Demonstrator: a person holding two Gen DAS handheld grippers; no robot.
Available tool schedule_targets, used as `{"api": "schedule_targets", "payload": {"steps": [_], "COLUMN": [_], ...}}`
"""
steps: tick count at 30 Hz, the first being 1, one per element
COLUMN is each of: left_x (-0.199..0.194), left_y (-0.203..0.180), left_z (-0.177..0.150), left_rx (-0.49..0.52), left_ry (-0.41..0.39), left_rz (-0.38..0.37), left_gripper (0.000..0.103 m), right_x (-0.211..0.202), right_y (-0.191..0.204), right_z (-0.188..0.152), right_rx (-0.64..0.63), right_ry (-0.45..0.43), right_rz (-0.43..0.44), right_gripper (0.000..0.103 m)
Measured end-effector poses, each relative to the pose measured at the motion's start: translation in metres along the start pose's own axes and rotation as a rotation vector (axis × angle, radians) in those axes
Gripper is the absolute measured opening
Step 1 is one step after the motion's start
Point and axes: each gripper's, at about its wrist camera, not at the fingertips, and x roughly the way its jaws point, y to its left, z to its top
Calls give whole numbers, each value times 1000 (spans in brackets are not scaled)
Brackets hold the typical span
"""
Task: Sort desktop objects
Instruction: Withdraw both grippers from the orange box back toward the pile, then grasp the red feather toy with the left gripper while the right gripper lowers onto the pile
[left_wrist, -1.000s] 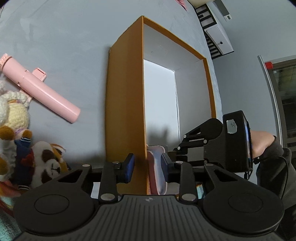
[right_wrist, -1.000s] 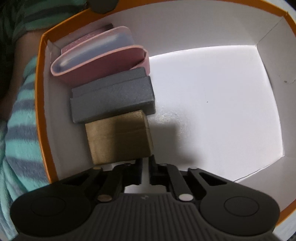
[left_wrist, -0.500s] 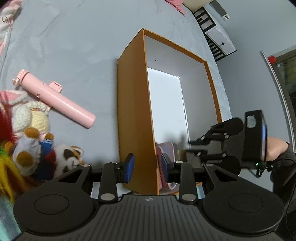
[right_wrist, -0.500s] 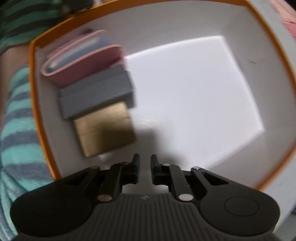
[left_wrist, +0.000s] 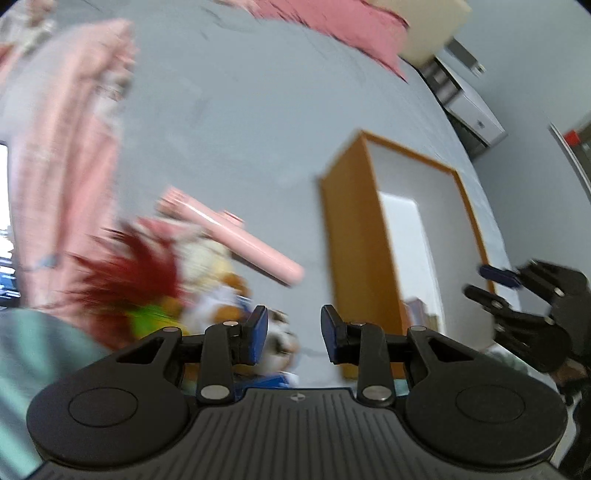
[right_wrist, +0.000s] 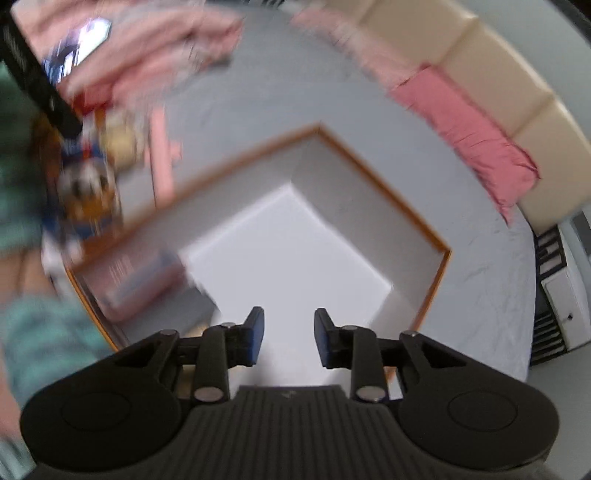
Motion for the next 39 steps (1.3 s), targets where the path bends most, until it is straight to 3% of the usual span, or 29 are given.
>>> {"api": "schedule_targets", "payload": {"steps": [5, 8, 14, 16, 18, 22, 26, 30, 32, 33, 34, 35, 39], "left_x": [-12, -12, -5, 0, 4, 21, 37, 52, 56, 58, 58, 58, 54], "left_y": [23, 27, 31, 32, 32, 30, 23, 24, 28, 31, 33, 37, 50], "left_z": [1, -3, -12, -11, -12, -13, -14, -11, -8, -7, -6, -5, 0], "left_rx": [-7, 9, 81, 108, 134, 195, 253, 267, 245, 229, 211, 190, 97], "left_ry": [-12, -4, 31, 43, 53, 100, 129, 172, 188, 193, 197, 196, 179], "left_rz": [100, 136, 218, 235, 241, 262, 315, 315, 296, 283, 268, 250, 196], "left_gripper": [35, 37, 38, 51, 53, 53, 53, 53, 48, 39, 36, 34, 14], "right_x": [-2, 4, 12, 17, 27, 49, 64, 78, 82, 84, 85, 87, 89], "right_y": [44, 65, 109, 121, 131, 160, 182, 192, 192, 191, 189, 186, 177], "right_z": [14, 24, 47, 54, 58, 64, 65, 65, 67, 68, 69, 69, 69], "right_rx": [146, 214, 225, 219, 218, 167, 86, 7, 5, 10, 19, 37, 104], "right_ry": [-154, -184, -173, -157, -133, -93, -83, -65, -66, -62, -57, -49, -29], "right_rz": [34, 97, 227, 255, 280, 278, 270, 230, 240, 246, 257, 285, 311], "right_gripper": [31, 33, 34, 38, 42, 43, 54, 61, 63, 63, 61, 47, 43]}}
